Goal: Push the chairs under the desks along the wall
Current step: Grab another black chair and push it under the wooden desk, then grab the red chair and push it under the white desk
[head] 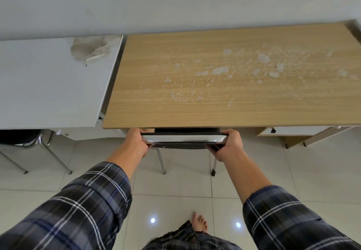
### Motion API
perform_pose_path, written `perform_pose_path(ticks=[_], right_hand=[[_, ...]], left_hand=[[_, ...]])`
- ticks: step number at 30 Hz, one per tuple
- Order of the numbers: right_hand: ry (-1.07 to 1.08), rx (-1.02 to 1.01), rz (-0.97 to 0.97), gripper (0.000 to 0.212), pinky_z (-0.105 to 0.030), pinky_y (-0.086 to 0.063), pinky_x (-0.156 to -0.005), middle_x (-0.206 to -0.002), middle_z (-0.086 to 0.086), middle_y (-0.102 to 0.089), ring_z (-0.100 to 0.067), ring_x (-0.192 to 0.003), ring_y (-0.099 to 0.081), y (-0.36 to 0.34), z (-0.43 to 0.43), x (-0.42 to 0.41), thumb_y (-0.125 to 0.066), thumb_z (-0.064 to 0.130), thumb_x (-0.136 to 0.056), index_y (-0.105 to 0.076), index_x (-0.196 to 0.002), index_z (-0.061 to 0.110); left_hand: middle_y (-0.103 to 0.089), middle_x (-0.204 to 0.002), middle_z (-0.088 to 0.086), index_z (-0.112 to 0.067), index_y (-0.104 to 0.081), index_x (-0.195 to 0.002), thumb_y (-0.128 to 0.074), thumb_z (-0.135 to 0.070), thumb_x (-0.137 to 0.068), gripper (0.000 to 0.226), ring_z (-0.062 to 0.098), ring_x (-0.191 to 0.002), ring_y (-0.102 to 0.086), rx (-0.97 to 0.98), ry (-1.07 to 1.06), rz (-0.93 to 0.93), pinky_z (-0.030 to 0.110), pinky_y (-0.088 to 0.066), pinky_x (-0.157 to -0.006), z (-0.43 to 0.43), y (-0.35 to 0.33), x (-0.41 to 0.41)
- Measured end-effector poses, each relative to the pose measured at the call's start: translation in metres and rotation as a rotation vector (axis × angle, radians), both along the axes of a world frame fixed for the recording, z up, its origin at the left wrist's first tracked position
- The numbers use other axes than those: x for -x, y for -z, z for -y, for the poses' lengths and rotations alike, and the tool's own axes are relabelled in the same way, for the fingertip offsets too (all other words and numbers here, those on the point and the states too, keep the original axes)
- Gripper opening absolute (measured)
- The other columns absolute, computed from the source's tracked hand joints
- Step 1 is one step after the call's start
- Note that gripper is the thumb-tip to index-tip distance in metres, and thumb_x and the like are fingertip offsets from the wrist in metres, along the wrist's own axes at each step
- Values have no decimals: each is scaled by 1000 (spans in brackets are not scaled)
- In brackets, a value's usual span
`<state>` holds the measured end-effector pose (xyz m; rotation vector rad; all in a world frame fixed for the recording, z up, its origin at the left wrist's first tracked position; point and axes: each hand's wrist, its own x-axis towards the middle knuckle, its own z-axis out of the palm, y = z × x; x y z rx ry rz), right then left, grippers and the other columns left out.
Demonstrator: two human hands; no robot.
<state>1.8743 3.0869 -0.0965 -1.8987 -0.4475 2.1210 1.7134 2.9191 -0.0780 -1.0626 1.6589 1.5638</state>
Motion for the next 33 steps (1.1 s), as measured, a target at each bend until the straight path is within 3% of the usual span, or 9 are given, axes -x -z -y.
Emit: perform_pose_path(ticks=[4, 6, 8, 11, 15, 17, 20, 25, 33], right_hand=[[-65, -112, 15, 32, -57, -60, -83, -99, -19, -60, -41, -103, -67, -4, 5, -16, -59, 16, -90, -57, -120, 5], [-107, -157, 7, 14, -55, -59, -88, -88, -13, -58, -37, -108, -67, -7, 10, -27, -58, 21, -97, -59, -97, 7], [-156, -182, -29, 21, -55, -56, -95, -88, -10, -55, -33, -104, -66, -11, 17, -41, -56, 27, -102, -54, -86, 13], [-253, -267, -57, 17, -54, -55, -97, -106, -11, -59, -26, -98, -63, -15, 37, -58, -55, 27, -102, -55, -113, 14], [-326, -431, 7, 61, -50, -55, -96, -134, -12, -54, -30, -115, -59, -20, 68, -79, -57, 31, -100, -28, -153, 20], [-461, -584, 120, 69, -50, -48, -105, -144, -13, -49, -33, -125, -53, -25, 85, -94, -55, 37, -100, -22, -157, 18], [-742, -872, 331, 74, -50, -34, -116, -162, -14, -30, -34, -147, -33, -28, 110, -128, -51, 45, -100, -18, -159, 16], [-990, -1035, 613, 75, -61, -8, -123, -171, -10, -7, -31, -158, -2, -30, 150, -197, -34, 59, -102, -10, -162, 20], [-941, -945, 764, 79, -61, 1, -123, -171, -14, 1, -33, -158, 6, -35, 170, -338, -28, 63, -101, -7, -163, 19]], left_hand=[[-62, -101, 20, -5, -54, -103, -45, -20, -96, 19, 38, -96, -67, -16, 80, -35, 50, -58, -85, 10, 1, -12], [-65, -98, 21, -5, -55, -100, -37, -24, -98, 26, 40, -96, -68, -9, 119, -79, 50, -53, -93, 17, 5, -23], [-64, -90, 20, -6, -55, -102, -32, -33, -100, 36, 39, -96, -68, 8, 156, -132, 48, -51, -94, 25, 10, -38], [-67, -94, 19, -6, -50, -128, -27, -53, -102, 58, 37, -97, -68, 0, 234, -156, 46, -49, -86, 35, 11, -58], [-68, -103, 14, -5, -50, -131, -35, -33, -104, 42, 32, -98, -68, 48, 481, -212, 39, -53, -85, 42, -5, -81], [-68, -112, 12, -8, -55, -125, -47, -36, -96, 41, 29, -99, -65, 162, 708, -341, 37, -53, -83, 40, -12, -96], [-56, -137, 11, -12, -50, -140, -46, -45, -96, 56, 31, -123, -53, 430, 1180, -674, 39, -43, -103, 43, -31, -134], [-38, -155, 7, -19, -33, -153, -40, -51, -99, 63, 27, -142, -37, 598, 1525, -1151, 46, -33, -113, 58, -50, -221], [-12, -165, 8, -26, -16, -157, -27, -62, -98, 70, 30, -152, -7, 711, 1977, -1292, 52, -7, -122, 52, -45, -358]])
